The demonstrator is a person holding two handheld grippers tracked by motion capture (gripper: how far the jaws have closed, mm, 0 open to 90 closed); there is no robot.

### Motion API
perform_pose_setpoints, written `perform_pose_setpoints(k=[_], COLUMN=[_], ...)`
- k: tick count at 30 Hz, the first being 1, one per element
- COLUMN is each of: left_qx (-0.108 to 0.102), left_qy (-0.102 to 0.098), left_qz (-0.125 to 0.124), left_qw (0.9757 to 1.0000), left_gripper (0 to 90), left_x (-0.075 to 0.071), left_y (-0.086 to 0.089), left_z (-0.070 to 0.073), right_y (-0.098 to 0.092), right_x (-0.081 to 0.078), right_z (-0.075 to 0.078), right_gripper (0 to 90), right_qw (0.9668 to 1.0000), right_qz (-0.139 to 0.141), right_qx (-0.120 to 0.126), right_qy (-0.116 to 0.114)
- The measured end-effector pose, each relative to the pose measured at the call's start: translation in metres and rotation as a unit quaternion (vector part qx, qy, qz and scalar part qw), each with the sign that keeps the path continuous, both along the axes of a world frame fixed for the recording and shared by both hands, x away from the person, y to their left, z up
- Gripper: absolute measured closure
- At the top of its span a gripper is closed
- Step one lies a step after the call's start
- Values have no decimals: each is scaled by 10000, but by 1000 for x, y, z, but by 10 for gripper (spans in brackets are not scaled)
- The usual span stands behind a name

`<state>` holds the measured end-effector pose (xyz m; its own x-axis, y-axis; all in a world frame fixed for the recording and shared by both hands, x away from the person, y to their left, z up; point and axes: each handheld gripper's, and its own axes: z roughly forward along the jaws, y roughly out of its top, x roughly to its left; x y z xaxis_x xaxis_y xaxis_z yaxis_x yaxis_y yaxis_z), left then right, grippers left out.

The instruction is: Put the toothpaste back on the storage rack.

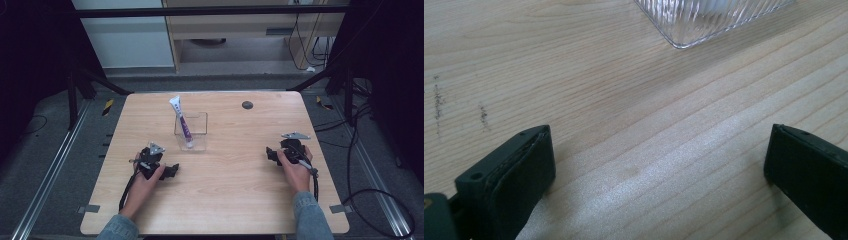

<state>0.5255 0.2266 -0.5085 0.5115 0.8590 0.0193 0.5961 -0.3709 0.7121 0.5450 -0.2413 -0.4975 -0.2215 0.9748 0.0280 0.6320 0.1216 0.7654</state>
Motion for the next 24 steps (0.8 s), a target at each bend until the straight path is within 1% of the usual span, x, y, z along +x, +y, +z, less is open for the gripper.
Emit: perform_pose_setpoints(k=[4, 5, 9, 10, 13, 15, 17, 19, 22, 24], left_qx=[10, 3, 2, 4, 4, 4, 9, 0, 1, 1], left_qy=[0, -2, -1, 0, -1, 0, 0, 0, -1, 0], left_qz=[-3, -2, -3, -4, -4, -5, 0, -1, 0, -1], left_qw=[10000, 10000, 10000, 10000, 10000, 10000, 10000, 10000, 10000, 10000], left_gripper=[0, 0, 0, 0, 0, 0, 0, 0, 0, 0], left_x=[0, 0, 0, 0, 0, 0, 0, 0, 0, 0], left_y=[0, 0, 0, 0, 0, 0, 0, 0, 0, 0], left_z=[0, 0, 0, 0, 0, 0, 0, 0, 0, 0], right_y=[-5, -6, -8, -8, -8, -7, -3, -2, 0, 1], right_x=[5, 7, 10, 11, 12, 13, 14, 14, 15, 14], right_z=[-5, -7, -12, -12, -12, -12, -13, -14, -14, -14], right_gripper=[121, 120, 119, 114, 108, 94, 70, 53, 3, 2], right_qw=[9996, 9995, 9991, 9990, 9988, 9990, 9991, 9991, 9981, 9971], right_qz=[-238, -275, -410, -425, -456, -418, -341, -324, -514, -682], right_qx=[125, 148, 128, 99, 79, -17, -178, -181, -176, -150], right_qy=[-34, -10, 47, 101, 130, 145, 190, 202, 289, 304])
